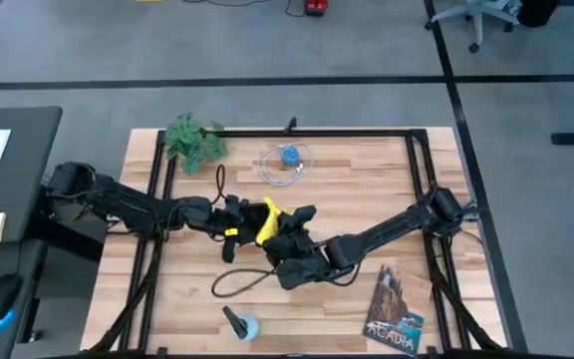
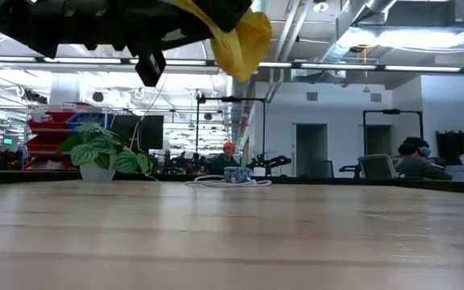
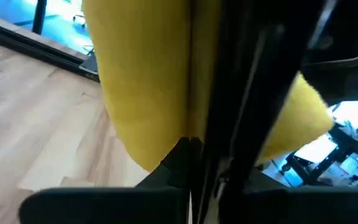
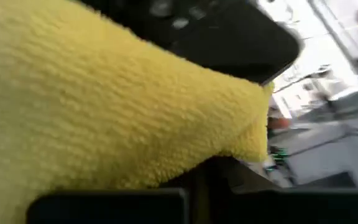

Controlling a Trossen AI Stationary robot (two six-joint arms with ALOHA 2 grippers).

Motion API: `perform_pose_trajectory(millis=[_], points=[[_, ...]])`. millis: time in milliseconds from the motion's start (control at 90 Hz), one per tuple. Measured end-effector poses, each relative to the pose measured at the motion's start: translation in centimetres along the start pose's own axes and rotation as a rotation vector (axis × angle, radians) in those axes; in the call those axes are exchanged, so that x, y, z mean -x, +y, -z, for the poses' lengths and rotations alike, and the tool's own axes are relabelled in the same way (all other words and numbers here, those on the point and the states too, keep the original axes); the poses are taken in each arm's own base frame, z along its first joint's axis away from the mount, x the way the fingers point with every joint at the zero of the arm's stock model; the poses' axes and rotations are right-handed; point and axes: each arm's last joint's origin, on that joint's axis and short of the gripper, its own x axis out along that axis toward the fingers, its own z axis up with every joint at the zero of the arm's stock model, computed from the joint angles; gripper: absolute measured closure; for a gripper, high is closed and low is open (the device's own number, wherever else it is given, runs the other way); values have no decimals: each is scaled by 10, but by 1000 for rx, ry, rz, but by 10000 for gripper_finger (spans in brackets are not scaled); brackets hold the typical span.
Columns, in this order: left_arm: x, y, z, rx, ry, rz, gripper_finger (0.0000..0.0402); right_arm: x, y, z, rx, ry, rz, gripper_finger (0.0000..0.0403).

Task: Apply microfiber cloth
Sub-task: Wipe the cellphone using a microfiber cloth

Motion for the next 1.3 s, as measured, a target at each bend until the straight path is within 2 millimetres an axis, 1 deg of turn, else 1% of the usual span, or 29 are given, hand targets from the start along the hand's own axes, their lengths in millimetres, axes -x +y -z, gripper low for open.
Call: perform_pose_trajectory(millis=[56, 156, 200, 311, 411, 467, 522, 600, 667, 756, 833, 933, 1044, 1167, 1300], points=[[0, 1, 0, 0, -4, -16, 391, 3, 0, 0, 4, 9, 48, 403], [0, 4, 1, -6, -1, -80, 391, 12, -4, -1, 52, 49, 237, 403], [0, 5, 3, -7, 11, -104, 391, 17, -8, -4, 44, 47, 253, 403], [1, 11, 5, 5, 23, -191, 391, 25, -18, -14, -93, -4, 195, 403], [2, 17, 8, 16, 41, -262, 391, 25, -15, -21, -124, -87, 34, 403], [2, 17, 7, 5, 35, -259, 391, 20, -8, -21, -121, -120, -54, 403], [1, 16, 6, -5, 20, -250, 391, 11, -1, -19, -124, -123, -90, 403], [1, 14, 3, -12, -4, -221, 391, -4, 0, -14, -89, -92, -88, 403], [1, 11, 1, -12, -13, -191, 391, -18, 1, -12, -103, -76, -83, 403], [1, 10, 4, -27, 1, -194, 391, -27, -1, -9, -78, -46, -44, 403], [1, 9, 6, -30, 20, -188, 391, -29, -2, -8, -46, -28, -17, 403], [1, 11, 8, -28, 43, -216, 391, -33, -8, -6, -19, 21, 84, 403], [1, 10, 11, -18, 59, -199, 391, -32, -14, -9, -35, 49, 176, 403], [1, 9, 12, -23, 68, -187, 391, -27, -13, -12, -44, 27, 155, 403], [2, 10, 12, -31, 86, -178, 391, -22, -6, -9, -101, -20, 26, 403]])
